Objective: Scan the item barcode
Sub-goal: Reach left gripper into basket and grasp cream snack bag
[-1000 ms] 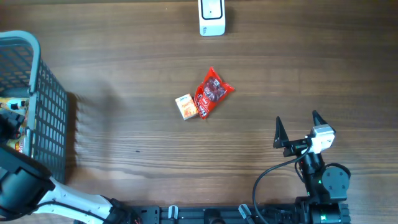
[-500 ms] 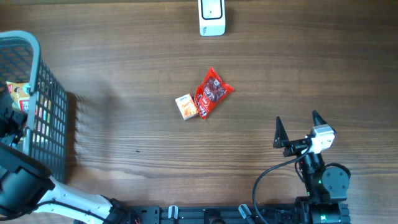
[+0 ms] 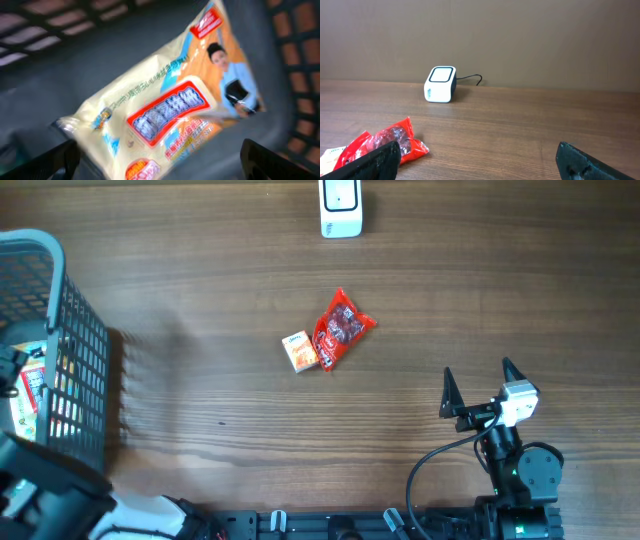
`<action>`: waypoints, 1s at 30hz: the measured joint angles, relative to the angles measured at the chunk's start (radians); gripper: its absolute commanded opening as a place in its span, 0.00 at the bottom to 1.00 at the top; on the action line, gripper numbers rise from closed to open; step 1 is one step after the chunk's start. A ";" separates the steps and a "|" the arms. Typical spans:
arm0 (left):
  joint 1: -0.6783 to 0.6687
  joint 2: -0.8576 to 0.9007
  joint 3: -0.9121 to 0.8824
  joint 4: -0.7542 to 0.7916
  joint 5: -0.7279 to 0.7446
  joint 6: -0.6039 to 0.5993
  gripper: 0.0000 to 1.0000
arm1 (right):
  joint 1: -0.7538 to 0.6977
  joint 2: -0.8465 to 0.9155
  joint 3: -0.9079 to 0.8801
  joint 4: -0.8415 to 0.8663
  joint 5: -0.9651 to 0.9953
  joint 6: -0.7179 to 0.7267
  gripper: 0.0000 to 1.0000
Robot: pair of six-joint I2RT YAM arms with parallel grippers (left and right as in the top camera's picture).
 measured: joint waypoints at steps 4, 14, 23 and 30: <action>0.000 -0.016 -0.063 -0.021 -0.088 -0.139 1.00 | 0.000 0.000 0.000 0.000 0.000 0.000 1.00; 0.002 0.063 -0.230 0.108 -0.121 -0.365 1.00 | 0.000 0.000 0.000 0.000 0.000 0.000 1.00; 0.007 0.070 -0.318 0.496 0.083 -0.258 0.93 | 0.000 0.000 0.000 0.000 0.000 0.000 1.00; 0.028 0.089 -0.353 0.638 0.246 -0.213 0.59 | 0.000 0.000 0.000 0.000 0.000 0.000 1.00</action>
